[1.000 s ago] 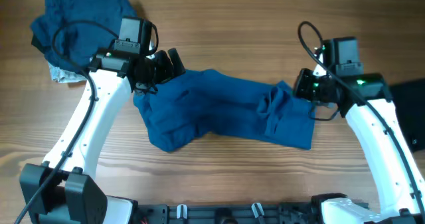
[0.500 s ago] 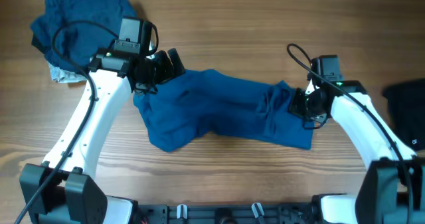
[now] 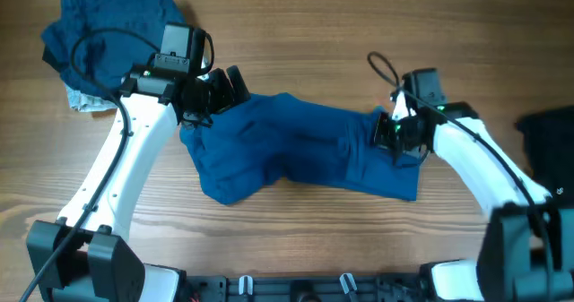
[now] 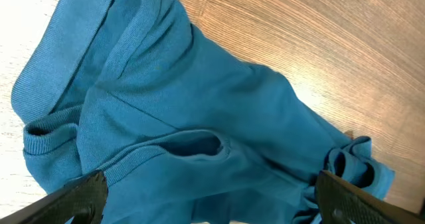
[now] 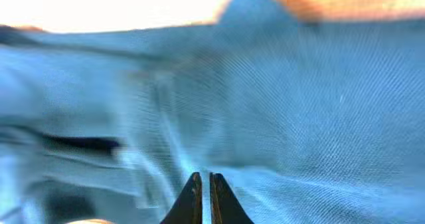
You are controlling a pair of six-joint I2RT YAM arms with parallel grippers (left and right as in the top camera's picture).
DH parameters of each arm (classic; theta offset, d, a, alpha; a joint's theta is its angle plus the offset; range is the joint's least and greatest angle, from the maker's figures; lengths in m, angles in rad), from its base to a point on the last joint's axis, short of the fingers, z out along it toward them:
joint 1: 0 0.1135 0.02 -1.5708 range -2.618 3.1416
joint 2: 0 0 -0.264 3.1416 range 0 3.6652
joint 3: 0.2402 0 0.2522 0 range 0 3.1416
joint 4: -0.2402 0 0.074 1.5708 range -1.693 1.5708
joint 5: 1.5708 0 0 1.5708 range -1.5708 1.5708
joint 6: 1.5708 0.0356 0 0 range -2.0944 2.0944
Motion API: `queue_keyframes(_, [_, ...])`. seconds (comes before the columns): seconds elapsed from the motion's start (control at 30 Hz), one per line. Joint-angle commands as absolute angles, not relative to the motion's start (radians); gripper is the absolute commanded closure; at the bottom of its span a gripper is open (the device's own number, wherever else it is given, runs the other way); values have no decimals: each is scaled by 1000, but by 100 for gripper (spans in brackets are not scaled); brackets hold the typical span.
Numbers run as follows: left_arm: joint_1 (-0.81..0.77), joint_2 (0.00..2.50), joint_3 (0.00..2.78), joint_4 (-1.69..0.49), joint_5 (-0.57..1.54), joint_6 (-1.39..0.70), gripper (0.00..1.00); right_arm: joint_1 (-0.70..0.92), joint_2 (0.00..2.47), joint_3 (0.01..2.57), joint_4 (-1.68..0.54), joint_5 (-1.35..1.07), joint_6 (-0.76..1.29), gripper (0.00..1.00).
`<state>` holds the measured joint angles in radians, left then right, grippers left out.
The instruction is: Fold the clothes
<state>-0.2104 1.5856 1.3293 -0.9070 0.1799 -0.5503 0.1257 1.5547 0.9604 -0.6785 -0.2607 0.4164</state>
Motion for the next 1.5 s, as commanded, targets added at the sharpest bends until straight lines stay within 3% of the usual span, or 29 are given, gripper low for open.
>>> queue_keyframes(0.0, [-212, 1590, 1333, -911, 174, -530, 0, 108, 1480, 1000, -719, -186, 392, 76])
queue_keyframes(0.07, [-212, 1590, 1333, -911, 174, -530, 0, 74, 1474, 1000, -756, -148, 390, 73])
queue_keyframes(0.1, [-212, 1590, 1333, -911, 174, -530, 0, 39, 1475, 1000, -778, -146, 368, 64])
queue_keyframes(0.13, [-212, 1590, 1333, -911, 174, -530, 0, 5, 1475, 1000, -796, -145, 353, 41])
queue_keyframes(0.17, [-212, 1590, 1333, -911, 174, -530, 0, -31, 1475, 1000, -811, -145, 331, 28])
queue_keyframes(0.27, [-212, 1590, 1333, -911, 174, -530, 0, -137, 1475, 1000, -860, -146, 261, 13])
queue_keyframes(0.4, [-212, 1590, 1333, -908, 173, -530, 0, -264, 1477, 945, -877, -355, 112, 11])
queue_keyframes(0.83, [-212, 1590, 1333, -911, 174, -530, 0, -275, 1484, 669, -535, -614, 36, 8])
queue_keyframes(1.03, [-212, 1590, 1333, -913, 174, -530, 0, -275, 1504, 612, -415, -709, 81, 18])
queue_keyframes(1.13, [-212, 1590, 1333, -914, 174, -530, 0, -275, 1528, 612, -411, -711, 82, 38])
queue_keyframes(1.17, [-212, 1590, 1333, -914, 174, -530, 0, -275, 1536, 612, -402, -711, 91, 57])
queue_keyframes(1.27, [-212, 1590, 1333, -923, 174, -530, 0, -275, 1536, 613, -363, -694, 167, 86])
queue_keyframes(1.37, [-212, 1590, 1333, -930, 173, -530, 0, -276, 1536, 617, -344, -673, 208, 96])
queue_keyframes(1.47, [-212, 1590, 1333, -930, 173, -530, 0, -276, 1536, 619, -360, -592, 218, 96])
